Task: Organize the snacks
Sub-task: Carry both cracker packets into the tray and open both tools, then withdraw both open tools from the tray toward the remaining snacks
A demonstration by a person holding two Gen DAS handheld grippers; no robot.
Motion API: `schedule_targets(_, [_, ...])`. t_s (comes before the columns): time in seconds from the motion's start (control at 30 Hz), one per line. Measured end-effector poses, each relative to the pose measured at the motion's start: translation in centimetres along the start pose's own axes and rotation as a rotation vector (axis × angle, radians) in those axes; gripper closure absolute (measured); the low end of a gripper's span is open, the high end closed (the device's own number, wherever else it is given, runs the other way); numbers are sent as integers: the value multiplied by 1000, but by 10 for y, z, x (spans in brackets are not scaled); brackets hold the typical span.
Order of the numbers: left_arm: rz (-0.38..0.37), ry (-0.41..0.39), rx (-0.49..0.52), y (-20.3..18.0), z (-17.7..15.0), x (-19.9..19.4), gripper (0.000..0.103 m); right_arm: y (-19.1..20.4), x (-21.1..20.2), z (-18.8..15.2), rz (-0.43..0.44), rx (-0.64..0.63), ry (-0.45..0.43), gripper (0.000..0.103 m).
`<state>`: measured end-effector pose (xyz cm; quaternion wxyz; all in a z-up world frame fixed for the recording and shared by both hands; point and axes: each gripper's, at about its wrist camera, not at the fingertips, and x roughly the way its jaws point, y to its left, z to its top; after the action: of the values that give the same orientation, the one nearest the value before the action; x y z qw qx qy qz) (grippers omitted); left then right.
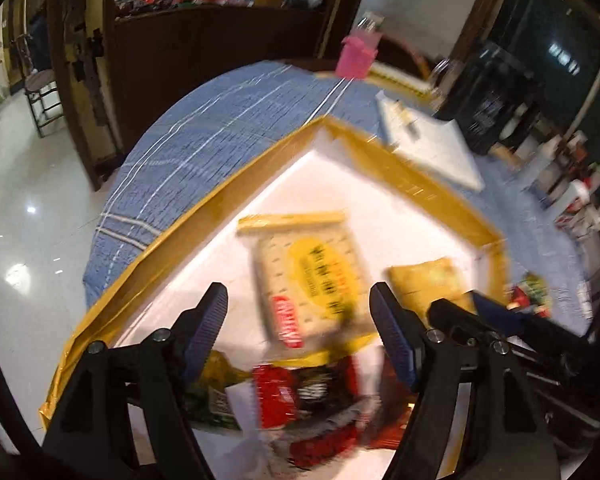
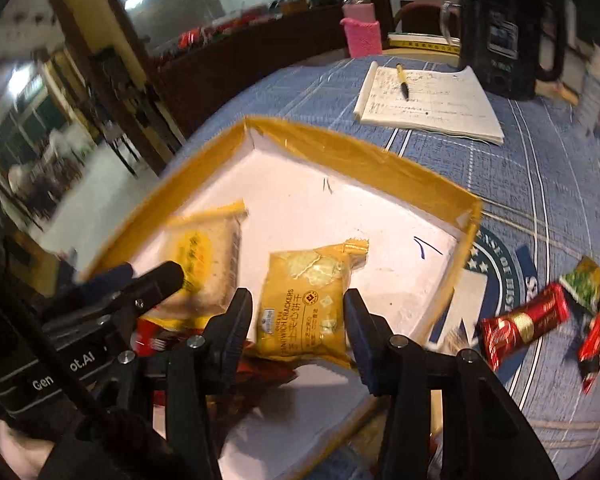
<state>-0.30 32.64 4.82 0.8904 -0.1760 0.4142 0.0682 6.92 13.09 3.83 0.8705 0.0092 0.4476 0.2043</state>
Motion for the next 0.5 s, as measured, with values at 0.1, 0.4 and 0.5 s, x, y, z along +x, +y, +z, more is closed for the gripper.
schedule_targets(0.1, [-10,-80,7,-10,-5,-31,29,-2,-39,-4,50,29,-92,56])
schedule_targets(0.4, [50,-276,155,-79,-67,-122,18,-27,-129,-67,28,72,-231,53])
schedule_targets(0.5, [33,-271,174,-98,-90,-133,18,-43,-148,-92,-15,101,-245,53])
